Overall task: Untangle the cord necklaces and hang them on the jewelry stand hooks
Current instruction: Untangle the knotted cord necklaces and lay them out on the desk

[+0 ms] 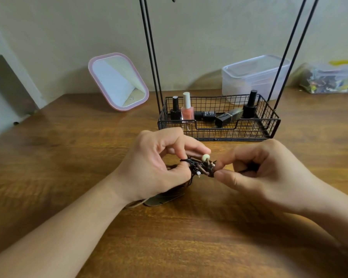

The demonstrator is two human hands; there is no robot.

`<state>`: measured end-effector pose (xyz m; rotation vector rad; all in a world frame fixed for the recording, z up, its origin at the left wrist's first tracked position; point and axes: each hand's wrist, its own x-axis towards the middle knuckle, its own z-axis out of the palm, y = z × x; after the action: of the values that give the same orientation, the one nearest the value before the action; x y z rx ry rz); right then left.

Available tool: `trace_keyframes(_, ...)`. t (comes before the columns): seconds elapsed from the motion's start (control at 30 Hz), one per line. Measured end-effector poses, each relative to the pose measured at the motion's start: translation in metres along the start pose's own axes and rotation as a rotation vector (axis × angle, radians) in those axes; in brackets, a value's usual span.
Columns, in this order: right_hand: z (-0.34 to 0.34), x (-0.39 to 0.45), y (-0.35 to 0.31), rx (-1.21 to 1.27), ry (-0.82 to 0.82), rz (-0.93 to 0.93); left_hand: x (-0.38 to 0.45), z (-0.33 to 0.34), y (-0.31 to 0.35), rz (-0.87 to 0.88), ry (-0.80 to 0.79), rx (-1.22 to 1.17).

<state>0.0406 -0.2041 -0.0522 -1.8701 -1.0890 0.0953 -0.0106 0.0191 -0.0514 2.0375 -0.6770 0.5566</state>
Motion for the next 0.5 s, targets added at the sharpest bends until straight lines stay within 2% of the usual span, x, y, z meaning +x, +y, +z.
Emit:
trace_keyframes(0.17,-0.0003,-0.0003,0.0022,0.043,-0.091,0.056,0.0001,-0.0005,0.0012,0.03,-0.021,0.025)
trace_keyframes(0.3,0.0005,0.0018,0.0031,0.155,-0.107,0.084,0.0001,-0.0041,-0.0005,-0.017,-0.014,0.018)
trace_keyframes(0.5,0.0025,-0.0006,0.0025,0.276,-0.167,0.048,0.0009,-0.0065,-0.0035,-0.092,-0.018,-0.127)
